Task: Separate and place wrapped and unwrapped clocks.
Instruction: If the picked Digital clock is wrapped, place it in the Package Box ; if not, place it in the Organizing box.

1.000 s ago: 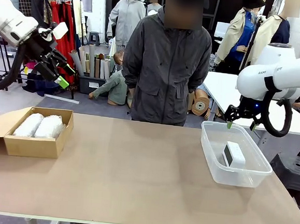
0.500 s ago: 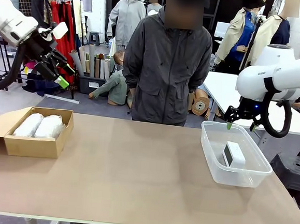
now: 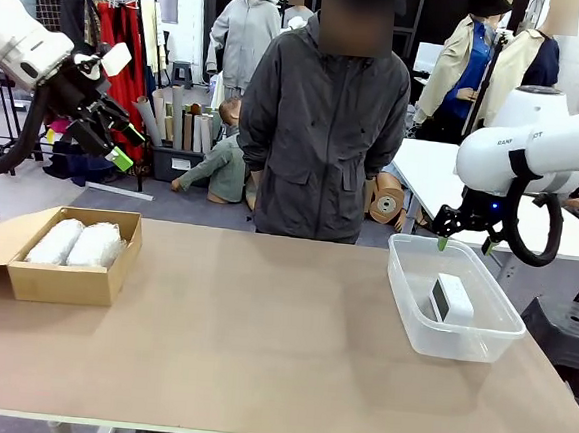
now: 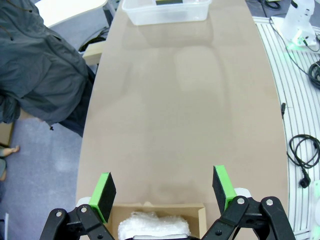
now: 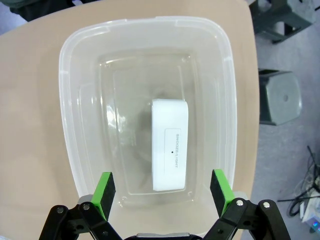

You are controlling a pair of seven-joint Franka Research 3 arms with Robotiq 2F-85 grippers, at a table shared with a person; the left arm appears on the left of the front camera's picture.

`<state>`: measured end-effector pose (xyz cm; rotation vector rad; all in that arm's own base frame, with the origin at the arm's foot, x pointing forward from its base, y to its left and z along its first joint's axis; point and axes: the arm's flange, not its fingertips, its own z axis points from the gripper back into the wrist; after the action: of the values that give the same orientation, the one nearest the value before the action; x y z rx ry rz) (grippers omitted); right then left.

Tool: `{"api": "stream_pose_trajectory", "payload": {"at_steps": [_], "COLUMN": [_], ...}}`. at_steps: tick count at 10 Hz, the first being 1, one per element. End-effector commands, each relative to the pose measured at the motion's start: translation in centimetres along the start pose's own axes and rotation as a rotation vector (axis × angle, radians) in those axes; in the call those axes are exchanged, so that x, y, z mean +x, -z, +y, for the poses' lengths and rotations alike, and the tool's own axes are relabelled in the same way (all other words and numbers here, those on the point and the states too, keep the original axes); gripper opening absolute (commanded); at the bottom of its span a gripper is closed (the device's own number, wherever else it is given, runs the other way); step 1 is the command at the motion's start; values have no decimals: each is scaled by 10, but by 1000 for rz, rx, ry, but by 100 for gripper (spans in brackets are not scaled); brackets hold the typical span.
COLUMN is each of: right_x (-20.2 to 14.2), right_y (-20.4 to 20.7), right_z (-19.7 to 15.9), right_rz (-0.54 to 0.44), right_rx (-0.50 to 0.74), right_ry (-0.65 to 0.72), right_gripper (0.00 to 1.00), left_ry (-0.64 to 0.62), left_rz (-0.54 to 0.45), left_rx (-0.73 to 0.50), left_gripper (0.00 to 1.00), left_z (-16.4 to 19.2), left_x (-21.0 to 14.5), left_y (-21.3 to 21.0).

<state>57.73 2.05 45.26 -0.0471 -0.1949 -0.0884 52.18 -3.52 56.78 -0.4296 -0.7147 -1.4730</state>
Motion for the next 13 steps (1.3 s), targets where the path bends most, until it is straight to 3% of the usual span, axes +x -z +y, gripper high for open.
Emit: {"api": "stream_pose_trajectory", "payload": {"at_steps": [1,4,8,9,13], "right_x": [-10,-27,-47,-50,-70], "right_y": [-15,-46,-87,-97,-134], "right_z": [8,24,45,45,45], "right_rz": [22,-55,-148,-206,-269], "right_rx": [81,183,274,317,539], "right_ry": [-163,-422,-599,-681,-933], "right_gripper": [100,100,100,100,100], "left_ry": [-3,-3,-3,-3,-3], "left_rz": [2,2,2,2,2], "left_rx": [5,5,5,5,5], "left_gripper": [100,100,100,100,100], "left_z": [-1,-1,-1,-1,-1], "left_x": [0,0,0,0,0], "left_y": [-1,-1,-1,-1,-1]}}
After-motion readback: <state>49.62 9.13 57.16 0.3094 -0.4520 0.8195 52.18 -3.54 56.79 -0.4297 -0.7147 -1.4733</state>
